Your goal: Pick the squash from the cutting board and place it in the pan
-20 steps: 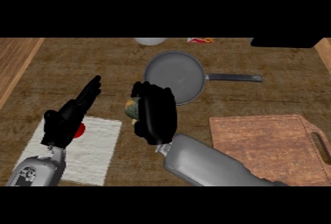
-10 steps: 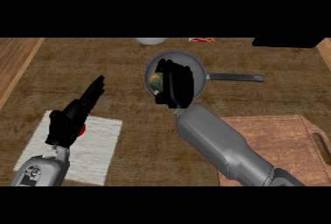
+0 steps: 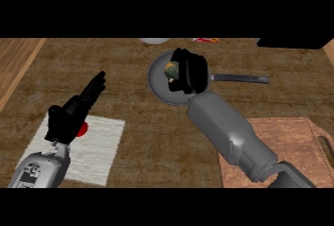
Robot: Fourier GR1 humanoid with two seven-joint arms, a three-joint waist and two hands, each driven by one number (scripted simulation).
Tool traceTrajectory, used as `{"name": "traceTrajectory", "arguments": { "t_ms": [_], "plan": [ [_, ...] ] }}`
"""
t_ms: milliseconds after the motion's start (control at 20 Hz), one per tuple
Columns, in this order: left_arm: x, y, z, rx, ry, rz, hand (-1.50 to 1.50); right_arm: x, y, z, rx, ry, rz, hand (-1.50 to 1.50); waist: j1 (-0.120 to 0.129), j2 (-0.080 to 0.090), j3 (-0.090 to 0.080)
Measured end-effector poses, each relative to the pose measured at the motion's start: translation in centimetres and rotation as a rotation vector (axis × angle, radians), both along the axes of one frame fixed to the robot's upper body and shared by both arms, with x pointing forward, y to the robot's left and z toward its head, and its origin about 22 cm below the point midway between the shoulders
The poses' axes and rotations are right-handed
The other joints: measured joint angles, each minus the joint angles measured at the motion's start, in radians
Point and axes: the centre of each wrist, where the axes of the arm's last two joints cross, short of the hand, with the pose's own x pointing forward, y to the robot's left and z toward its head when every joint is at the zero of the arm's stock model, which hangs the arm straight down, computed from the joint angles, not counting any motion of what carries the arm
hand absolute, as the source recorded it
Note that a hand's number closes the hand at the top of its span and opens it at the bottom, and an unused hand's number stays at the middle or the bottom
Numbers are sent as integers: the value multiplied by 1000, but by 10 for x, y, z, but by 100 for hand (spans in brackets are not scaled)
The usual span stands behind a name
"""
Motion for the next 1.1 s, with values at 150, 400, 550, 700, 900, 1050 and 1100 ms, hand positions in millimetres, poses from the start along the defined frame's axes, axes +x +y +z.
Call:
{"name": "traceTrajectory", "arguments": {
  "t_ms": [150,400,550,700,900,1050,1100],
  "plan": [
    [2,-4,1,-3,3,-6,0,9,-10,1,10,51,-40,-150,1,2,0],
    [2,-9,4,-3,-8,-25,0,19,-31,-6,29,267,-111,-150,19,11,0],
    [2,-11,3,1,-17,-34,0,21,-41,-9,70,302,-97,-150,27,18,1],
    [2,-14,4,1,-19,-34,0,24,-46,-5,155,284,-77,-150,32,22,2],
    [2,-13,2,-6,-16,-34,0,26,-49,0,312,211,-43,-150,33,25,4],
    [2,-11,4,-8,-19,-31,0,28,-57,4,443,159,-15,-150,29,23,5],
    [0,-10,1,-7,-15,-28,0,27,-60,3,488,150,-4,-150,25,21,4]
  ]
}}
